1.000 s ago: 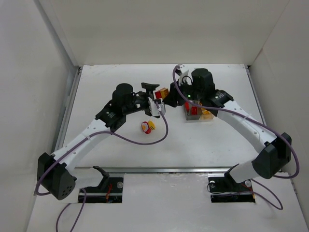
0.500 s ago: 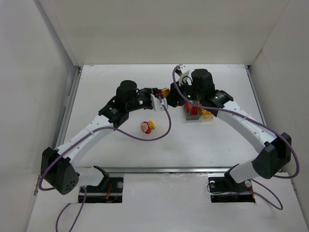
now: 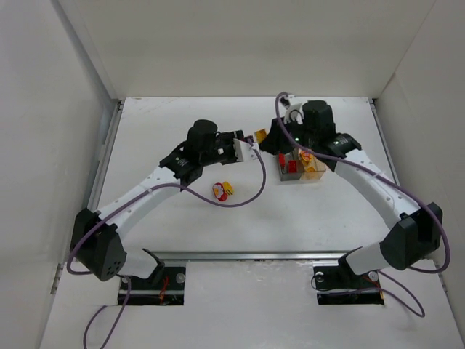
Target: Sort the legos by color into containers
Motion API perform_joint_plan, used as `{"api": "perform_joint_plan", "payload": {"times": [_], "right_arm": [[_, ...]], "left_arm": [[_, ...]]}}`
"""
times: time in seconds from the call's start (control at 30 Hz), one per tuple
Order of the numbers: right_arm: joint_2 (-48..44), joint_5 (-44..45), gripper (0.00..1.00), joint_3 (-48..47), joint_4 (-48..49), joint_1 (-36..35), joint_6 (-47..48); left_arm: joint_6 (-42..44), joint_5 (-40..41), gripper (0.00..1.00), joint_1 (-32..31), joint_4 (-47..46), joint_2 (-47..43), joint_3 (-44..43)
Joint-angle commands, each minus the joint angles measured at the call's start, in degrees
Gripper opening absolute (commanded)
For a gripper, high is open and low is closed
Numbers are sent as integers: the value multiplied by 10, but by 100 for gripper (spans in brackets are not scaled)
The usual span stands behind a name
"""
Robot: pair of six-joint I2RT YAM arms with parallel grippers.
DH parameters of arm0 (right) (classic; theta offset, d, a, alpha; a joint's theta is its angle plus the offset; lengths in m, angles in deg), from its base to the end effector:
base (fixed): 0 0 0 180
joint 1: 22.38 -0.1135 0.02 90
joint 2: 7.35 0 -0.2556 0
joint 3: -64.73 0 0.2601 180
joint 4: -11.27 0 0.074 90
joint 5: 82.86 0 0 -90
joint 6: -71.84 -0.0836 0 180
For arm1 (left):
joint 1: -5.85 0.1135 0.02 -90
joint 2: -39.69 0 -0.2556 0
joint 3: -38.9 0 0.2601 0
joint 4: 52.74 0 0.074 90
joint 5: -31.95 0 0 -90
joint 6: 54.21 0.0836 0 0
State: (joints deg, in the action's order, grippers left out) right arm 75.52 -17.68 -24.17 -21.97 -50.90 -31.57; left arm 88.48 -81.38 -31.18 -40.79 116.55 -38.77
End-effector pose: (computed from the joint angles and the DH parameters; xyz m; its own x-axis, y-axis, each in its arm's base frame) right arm 0.3173 0.2124 0.3259 -0.5674 -0.0688 -0.8206 -0.6474 0.6530 0.3930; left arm 0.2754 -0.2492 0.3370 0.5931 0.4674 -0.6556 0.6459 0.2099 0.7340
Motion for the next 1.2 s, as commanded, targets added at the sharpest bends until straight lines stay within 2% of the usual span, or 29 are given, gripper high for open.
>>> {"api": "perform_joint_plan", "payload": {"times": [0.0, 0.13, 0.2, 0.23, 0.4, 0.5, 0.57, 0.63, 0.77, 0.8, 0.9, 0.97, 1.0, 1.1, 1.17], "right_arm": [[-41, 74, 0, -3, -25, 88, -18], [-46, 74, 0, -8, -56, 143, -18], [-40, 106, 0, -14, -86, 156, -13], [-29, 154, 0, -14, -97, 164, -4], [52, 277, 0, 3, -163, 191, 36], [82, 311, 21, 10, -163, 196, 67], [108, 318, 29, 3, -163, 196, 80], [124, 318, 33, -11, -163, 202, 88], [154, 318, 68, -34, -170, 202, 93], [162, 318, 81, -41, -175, 202, 93], [154, 299, 89, -59, -182, 202, 93], [136, 265, 91, -59, -182, 196, 105], [106, 249, 96, -52, -166, 195, 128], [36, 161, 96, 5, -120, 161, 176], [-46, 84, 97, 51, -52, 141, 218]], "left_arm": [[-40, 74, 0, 11, 77, 32, -10], [-63, 80, 0, 11, 123, 47, -10], [-87, 80, 0, 11, 131, 60, -15], [-96, 80, 0, 11, 136, 60, -15], [-138, 80, 0, 11, 131, 54, -22], [-158, 73, 0, 11, 131, 54, -22], [-158, 67, 0, 11, 125, 49, -16], [-164, 67, 0, 11, 125, 49, -16], [-164, 67, 0, 11, 119, 49, -16], [-164, 67, 0, 11, 119, 49, -22], [-169, 62, 0, 11, 119, 44, -22], [-174, 57, 0, 11, 119, 44, -28], [-174, 45, 0, 11, 119, 44, -28], [-174, 18, 0, 11, 125, 44, -39], [-192, -42, 0, 28, 125, 49, -53]]}}
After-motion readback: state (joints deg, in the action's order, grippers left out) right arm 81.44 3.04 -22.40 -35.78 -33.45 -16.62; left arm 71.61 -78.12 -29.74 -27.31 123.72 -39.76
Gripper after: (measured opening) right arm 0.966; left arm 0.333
